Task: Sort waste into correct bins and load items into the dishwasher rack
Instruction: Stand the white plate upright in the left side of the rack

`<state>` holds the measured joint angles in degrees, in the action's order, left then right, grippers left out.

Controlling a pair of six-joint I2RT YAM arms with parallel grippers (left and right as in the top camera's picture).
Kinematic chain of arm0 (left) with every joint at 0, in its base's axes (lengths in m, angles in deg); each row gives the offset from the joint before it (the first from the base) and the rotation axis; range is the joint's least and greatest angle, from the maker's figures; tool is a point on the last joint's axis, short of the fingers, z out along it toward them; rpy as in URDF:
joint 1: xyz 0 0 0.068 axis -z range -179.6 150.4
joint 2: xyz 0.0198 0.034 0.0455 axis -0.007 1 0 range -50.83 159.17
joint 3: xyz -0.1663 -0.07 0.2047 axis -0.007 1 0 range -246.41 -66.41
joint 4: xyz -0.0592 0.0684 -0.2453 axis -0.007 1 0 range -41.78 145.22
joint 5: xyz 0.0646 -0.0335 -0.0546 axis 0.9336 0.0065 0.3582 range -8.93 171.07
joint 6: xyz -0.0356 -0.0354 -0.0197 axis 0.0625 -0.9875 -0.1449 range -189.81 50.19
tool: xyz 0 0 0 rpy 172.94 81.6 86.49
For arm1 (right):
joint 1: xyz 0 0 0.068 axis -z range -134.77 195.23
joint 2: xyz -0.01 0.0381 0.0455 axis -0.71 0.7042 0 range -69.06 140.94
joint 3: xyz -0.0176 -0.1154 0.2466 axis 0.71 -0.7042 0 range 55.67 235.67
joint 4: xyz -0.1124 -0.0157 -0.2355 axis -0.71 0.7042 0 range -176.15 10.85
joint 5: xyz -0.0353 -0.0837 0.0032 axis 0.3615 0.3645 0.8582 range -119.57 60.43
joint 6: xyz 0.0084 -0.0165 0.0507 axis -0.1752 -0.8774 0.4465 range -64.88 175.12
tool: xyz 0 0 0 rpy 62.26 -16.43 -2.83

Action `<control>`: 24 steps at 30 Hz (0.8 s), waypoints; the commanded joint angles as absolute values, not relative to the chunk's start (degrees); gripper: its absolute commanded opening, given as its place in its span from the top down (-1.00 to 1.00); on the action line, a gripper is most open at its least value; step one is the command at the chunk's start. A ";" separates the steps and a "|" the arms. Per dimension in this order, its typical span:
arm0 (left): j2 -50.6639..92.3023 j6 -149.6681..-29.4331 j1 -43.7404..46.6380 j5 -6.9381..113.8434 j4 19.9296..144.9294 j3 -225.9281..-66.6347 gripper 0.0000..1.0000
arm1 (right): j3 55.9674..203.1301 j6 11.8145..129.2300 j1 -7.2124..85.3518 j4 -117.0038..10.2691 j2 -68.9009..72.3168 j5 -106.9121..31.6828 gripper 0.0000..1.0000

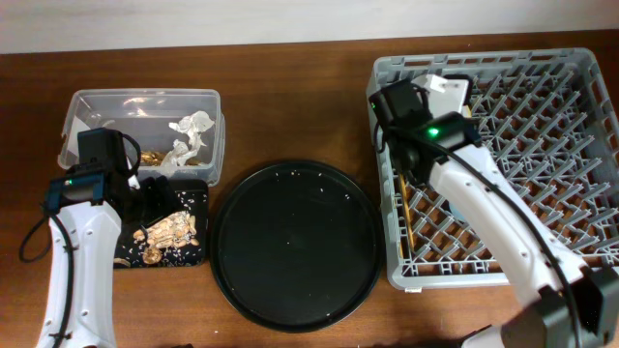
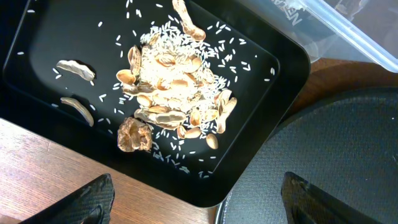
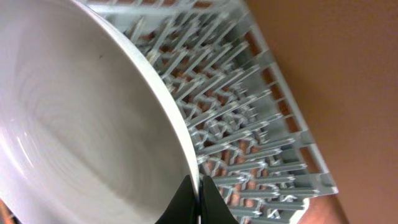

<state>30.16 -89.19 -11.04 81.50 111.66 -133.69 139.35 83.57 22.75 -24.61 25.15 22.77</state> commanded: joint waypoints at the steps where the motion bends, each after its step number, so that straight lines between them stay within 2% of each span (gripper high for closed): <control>1: 29.40 -89.71 -11.28 81.25 111.71 -133.93 -0.71 | 140.12 83.88 22.56 -24.37 27.86 13.98 0.92; 5: 29.40 -89.71 -11.28 81.25 111.71 -133.93 -0.71 | 140.12 83.88 21.46 -24.31 28.06 6.68 0.86; 10: 29.40 -89.71 -11.28 81.25 111.73 -133.93 -0.70 | 140.12 83.88 20.76 -23.94 28.01 -2.11 0.40; 12: 29.40 -89.71 -11.28 81.25 111.75 -133.93 -0.71 | 140.18 83.88 20.87 -23.89 27.66 -5.67 -0.11; 13: 29.40 -89.71 -11.28 81.25 111.75 -133.93 -0.71 | 140.27 83.88 20.87 -23.72 27.29 -7.40 -0.47; 14: 29.40 -89.71 -11.28 81.23 111.77 -133.93 -0.73 | 140.58 83.88 20.98 -23.13 26.29 -9.26 -0.71; 18: 29.40 -89.71 -11.28 81.19 111.97 -133.93 -0.74 | 143.48 83.86 22.29 -21.01 20.32 -10.98 -0.97; 21: 29.40 -89.23 -11.22 79.11 111.86 -133.93 -0.83 | 144.14 83.70 24.37 -21.10 14.85 -12.69 -0.97; 24: 29.40 -84.73 -10.17 74.22 110.22 -133.93 -0.83 | 144.14 71.75 28.00 -21.84 10.88 -26.33 -0.97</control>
